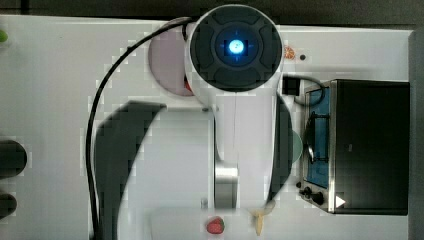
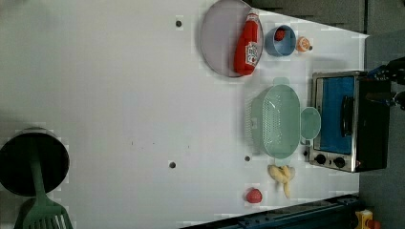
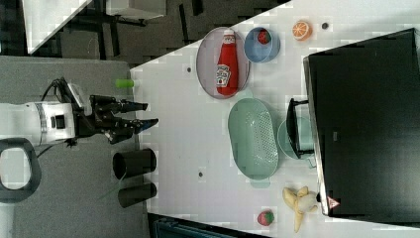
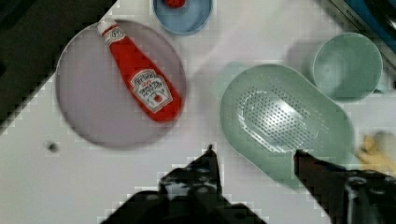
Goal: Drag strainer right to left.
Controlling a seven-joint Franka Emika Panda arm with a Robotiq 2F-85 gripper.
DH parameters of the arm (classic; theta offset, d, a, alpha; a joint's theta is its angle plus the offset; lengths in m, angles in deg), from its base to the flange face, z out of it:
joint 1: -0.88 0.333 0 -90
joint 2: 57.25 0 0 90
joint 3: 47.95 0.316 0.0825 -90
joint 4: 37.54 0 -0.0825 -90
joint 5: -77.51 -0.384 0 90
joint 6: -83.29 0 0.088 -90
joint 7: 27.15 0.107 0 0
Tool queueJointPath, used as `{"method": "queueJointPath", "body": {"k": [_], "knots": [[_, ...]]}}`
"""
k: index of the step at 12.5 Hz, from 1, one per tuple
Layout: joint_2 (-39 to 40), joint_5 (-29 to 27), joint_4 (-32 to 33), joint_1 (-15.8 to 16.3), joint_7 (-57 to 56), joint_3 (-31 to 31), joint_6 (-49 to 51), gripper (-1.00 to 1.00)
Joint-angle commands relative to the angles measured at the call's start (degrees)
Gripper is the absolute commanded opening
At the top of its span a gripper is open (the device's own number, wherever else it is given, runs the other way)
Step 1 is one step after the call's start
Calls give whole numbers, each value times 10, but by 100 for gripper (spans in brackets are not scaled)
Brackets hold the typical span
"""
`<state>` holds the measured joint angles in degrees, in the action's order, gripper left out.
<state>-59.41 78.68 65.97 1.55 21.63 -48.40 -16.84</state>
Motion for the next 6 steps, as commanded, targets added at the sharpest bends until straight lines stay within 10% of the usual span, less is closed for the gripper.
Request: {"method": "queueJointPath", "body": {"k": [1,3,6], "knots": [[-325,4,188,-29,-10,-8,135,60],[-324,4,193,-29,-10,-8,134,100],[-300,4,223,-29,-9,-7,77,100]]}}
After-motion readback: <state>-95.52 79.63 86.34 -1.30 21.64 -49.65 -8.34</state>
